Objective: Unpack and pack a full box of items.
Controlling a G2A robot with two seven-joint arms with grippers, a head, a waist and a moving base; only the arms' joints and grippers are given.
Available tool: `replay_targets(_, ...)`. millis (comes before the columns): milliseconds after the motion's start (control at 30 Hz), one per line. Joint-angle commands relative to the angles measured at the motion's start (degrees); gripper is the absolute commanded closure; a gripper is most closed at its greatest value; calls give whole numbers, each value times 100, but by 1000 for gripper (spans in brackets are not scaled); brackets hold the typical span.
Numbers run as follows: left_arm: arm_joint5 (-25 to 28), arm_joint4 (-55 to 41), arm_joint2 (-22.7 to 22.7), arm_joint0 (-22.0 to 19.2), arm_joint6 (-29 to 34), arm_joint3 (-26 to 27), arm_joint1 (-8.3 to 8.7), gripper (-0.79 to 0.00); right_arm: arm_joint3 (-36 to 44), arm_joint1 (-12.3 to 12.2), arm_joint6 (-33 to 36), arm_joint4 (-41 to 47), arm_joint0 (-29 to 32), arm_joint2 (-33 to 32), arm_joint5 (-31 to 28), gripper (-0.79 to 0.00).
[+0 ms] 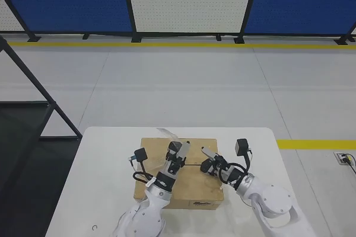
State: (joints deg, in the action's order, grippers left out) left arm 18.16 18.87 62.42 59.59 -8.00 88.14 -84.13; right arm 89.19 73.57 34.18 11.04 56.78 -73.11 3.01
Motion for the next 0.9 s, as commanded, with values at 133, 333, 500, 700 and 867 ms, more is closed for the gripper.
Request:
replay_targets(133,-42,37,-47,-98,9,-192,-39,-785,18,-12,15,18,24,-14,-21,-785)
replay_targets(333,-65,63,-78,-179,26,-332,-75,-785,16,-26,33,42,42,-42,-75,-785)
replay_targets(500,-111,116,-96,-243,91,-457,-100,-785,23,-43,60,57,68,-96,-123,-785)
replay_targets(700,-157,225,-113,-300,187,-598,-122,-785,15,-63,76,90,103,-157,-181,-785)
replay_targets(867,-144,283,-114,-308,277,-639,-133,-785,9,-75,66,129,123,-198,-257,-785)
